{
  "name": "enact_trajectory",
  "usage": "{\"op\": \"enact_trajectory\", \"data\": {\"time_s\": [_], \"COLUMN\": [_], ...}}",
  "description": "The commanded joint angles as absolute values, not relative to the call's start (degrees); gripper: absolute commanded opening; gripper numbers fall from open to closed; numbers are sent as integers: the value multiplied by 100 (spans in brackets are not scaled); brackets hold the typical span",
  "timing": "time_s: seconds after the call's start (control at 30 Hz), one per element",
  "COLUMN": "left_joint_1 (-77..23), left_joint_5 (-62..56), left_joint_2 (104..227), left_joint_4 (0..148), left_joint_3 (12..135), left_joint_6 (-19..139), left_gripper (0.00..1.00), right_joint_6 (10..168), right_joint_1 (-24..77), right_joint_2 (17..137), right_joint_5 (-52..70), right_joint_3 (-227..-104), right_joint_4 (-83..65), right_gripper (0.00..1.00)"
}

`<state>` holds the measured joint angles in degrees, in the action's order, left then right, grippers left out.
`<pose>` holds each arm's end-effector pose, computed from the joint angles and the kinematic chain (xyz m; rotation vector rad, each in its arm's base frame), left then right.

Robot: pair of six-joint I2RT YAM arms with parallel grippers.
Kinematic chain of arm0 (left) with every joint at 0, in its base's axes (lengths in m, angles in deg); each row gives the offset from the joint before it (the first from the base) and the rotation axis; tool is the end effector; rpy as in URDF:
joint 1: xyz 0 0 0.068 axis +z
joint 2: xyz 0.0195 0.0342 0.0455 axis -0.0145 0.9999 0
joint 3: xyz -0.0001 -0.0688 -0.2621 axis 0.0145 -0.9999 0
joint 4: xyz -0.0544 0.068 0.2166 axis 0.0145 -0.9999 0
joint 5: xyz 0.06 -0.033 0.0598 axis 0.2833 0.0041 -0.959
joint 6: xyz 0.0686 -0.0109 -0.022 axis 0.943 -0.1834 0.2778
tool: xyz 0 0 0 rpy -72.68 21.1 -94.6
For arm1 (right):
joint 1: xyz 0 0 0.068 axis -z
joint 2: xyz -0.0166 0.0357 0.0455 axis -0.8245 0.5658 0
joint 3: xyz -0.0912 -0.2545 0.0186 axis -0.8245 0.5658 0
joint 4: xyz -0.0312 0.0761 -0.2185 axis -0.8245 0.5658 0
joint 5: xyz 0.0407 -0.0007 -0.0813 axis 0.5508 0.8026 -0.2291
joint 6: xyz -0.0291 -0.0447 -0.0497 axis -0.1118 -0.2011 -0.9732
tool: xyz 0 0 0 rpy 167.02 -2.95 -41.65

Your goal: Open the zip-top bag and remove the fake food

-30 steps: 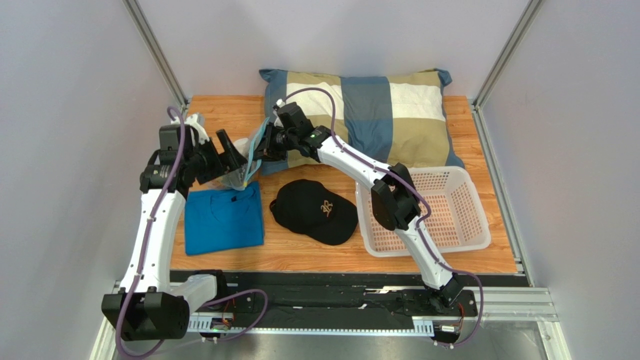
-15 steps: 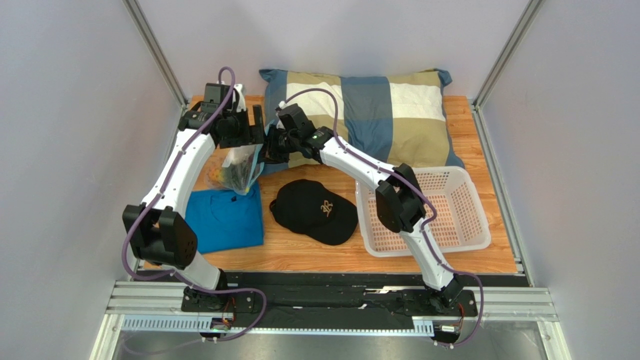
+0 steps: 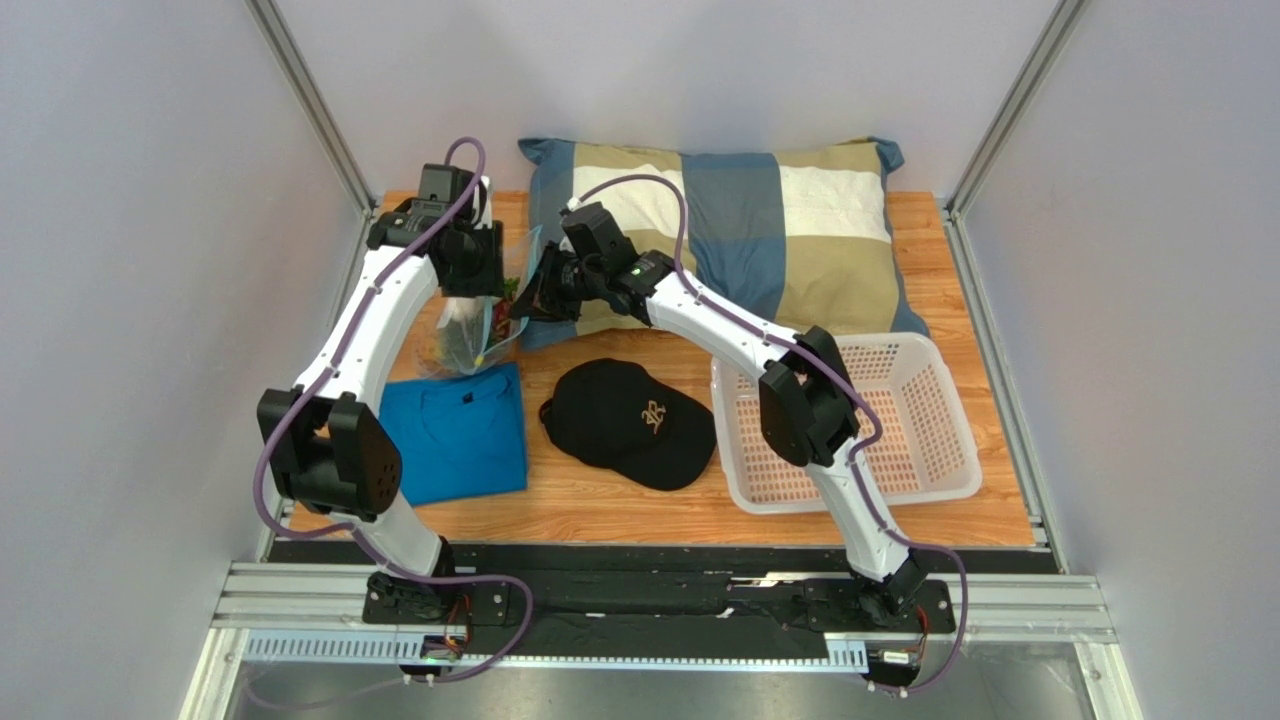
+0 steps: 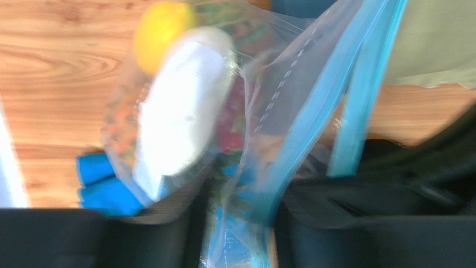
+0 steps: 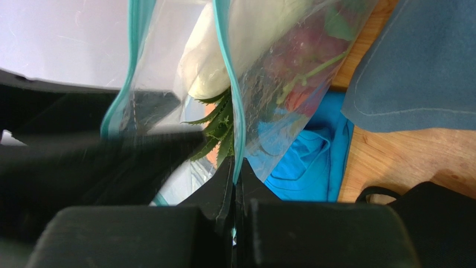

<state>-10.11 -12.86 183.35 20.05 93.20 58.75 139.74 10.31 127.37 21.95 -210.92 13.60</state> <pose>0.3288 -0.0520 0.3196 -0.0829 2.5096 -0.1241 0.3545 0.3877 0.2585 0.0197 2.4737 1.3183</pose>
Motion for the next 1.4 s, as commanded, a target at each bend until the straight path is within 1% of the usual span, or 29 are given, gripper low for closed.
{"op": "enact_trajectory", "data": {"time_s": [0.0,0.03,0.07,0.13,0.17,0.2,0.27,0.3,0.37,0.4,0.43,0.47,0.5,0.53,0.63,0.67,0.73,0.8,0.83,0.93,1.13,1.37], "left_joint_1": [-945,-910,-892,-874,-874,-874,-874,-865,-865,-865,-865,-865,-865,-865,-848,-839,-830,-830,-821,-821,-813,-813], "left_joint_5": [-2006,-2093,-2077,-1850,-1718,-1586,-1252,-1181,-1040,-1031,-1031,-1022,-1031,-1040,-1048,-1040,-1057,-979,-978,-960,-671,-381], "left_joint_2": [18670,18845,18882,18760,18664,18576,18382,18347,18346,18338,18329,18320,18294,18259,18162,18144,18091,18091,18091,18039,17863,17696], "left_joint_4": [1766,1670,1521,1650,1738,1817,1923,1932,1897,1888,1923,1950,1976,2046,2160,2187,2214,2222,2214,2222,2354,2416], "left_joint_3": [9801,10081,10205,10286,10234,10137,10049,10005,9978,9952,9917,9899,9847,9820,9724,9680,9671,9670,9671,9592,9354,9117], "left_joint_6": [6174,6183,6192,6218,6236,6236,6201,6157,6078,6052,5991,5964,5938,5868,5718,5683,5630,5595,5568,5472,5287,5304], "left_gripper": [2,0,0,0,0,0,0,0,0,0,0,0,0,0,0,0,0,0,0,0,0,0], "right_joint_6": [13799,13692,13543,12859,12569,12323,11890,11855,11863,11846,11872,11924,12020,12239,12661,12967,13102,13164,13225,13445,14094,14789], "right_joint_1": [1010,1027,1054,1142,1177,1177,1168,1168,1151,1133,1124,1098,1089,1072,1001,975,931,870,852,852,904,984], "right_joint_2": [12258,12285,12354,12434,12452,12426,12225,12145,11917,11881,11872,11889,11950,12012,12363,12442,12644,12768,12899,13145,13603,13875], "right_joint_5": [2383,2357,2304,2173,2015,1927,1821,1777,1671,1645,1697,1741,1802,1977,2276,2338,2435,2418,2313,2024,1540,1354], "right_joint_3": [-21018,-21053,-21123,-21553,-21738,-21983,-22021,-21890,-21784,-21775,-21792,-21827,-21827,-21845,-21968,-21950,-21950,-21977,-21977,-22073,-22285,-22354], "right_joint_4": [1220,1343,1493,2195,2441,2800,2848,2795,2603,2532,2479,2322,2225,2093,1724,1514,1319,1135,1047,818,598,107], "right_gripper": [0,5,17,30,41,46,56,58,58,56,53,48,45,40,33,31,31,35,41,47,53,61]}}
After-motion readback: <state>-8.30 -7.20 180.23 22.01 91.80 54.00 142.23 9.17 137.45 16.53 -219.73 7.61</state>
